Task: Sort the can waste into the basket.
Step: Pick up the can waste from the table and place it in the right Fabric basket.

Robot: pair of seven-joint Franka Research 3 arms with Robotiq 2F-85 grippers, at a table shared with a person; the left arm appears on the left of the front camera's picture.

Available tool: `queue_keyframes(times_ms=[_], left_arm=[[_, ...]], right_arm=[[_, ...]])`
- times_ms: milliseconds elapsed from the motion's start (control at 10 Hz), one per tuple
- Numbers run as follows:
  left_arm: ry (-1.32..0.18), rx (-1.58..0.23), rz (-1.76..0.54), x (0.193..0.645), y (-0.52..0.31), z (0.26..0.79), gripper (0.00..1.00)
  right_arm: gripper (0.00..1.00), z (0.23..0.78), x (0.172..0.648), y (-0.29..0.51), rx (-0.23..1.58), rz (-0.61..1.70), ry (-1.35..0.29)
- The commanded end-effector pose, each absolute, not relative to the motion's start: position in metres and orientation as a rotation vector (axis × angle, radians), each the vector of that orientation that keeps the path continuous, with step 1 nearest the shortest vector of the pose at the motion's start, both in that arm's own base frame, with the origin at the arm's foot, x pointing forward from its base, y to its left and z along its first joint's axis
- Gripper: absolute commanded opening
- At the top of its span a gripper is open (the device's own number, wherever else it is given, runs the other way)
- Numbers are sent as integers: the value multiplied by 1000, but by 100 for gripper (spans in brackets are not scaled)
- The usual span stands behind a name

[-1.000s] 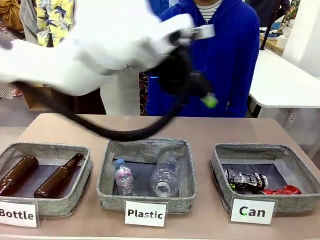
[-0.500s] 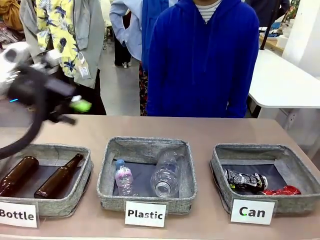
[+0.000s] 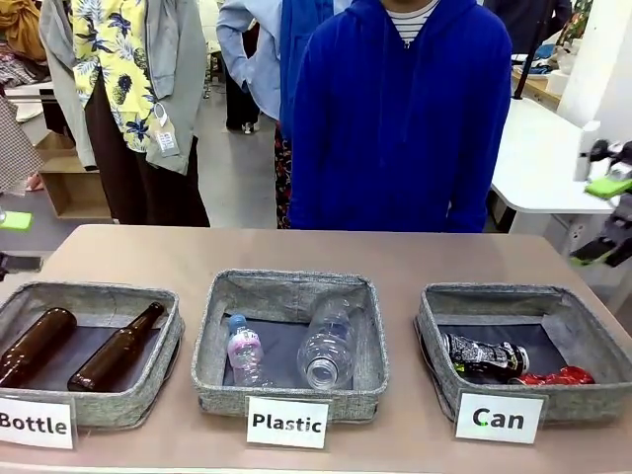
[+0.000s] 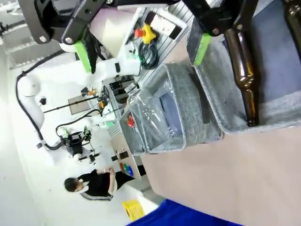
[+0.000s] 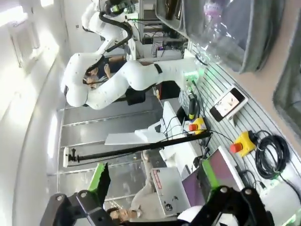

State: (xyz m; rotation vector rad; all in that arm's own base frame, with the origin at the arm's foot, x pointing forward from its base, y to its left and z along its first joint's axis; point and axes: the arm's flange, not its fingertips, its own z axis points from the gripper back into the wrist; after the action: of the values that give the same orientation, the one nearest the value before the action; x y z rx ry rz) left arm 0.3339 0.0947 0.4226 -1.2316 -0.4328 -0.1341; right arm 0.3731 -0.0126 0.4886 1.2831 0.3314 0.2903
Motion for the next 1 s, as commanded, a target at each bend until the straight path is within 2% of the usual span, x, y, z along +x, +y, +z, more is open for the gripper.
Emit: queue_keyframes(times_ms=[0, 100, 200, 900], left_arm=[[-353, -1171, -163, 347, 81, 446, 100], [-353, -1171, -163, 347, 81, 446, 100], [-353, -1171, -163, 347, 81, 446, 100], [-353, -1171, -163, 347, 81, 446, 100]], right_arm=[[100, 462, 375, 5, 1309, 256, 250], [100, 449, 377, 13, 1125, 145, 216], [100, 472, 376, -3, 1295, 273, 319], [100, 472, 376, -3, 1295, 273, 319]])
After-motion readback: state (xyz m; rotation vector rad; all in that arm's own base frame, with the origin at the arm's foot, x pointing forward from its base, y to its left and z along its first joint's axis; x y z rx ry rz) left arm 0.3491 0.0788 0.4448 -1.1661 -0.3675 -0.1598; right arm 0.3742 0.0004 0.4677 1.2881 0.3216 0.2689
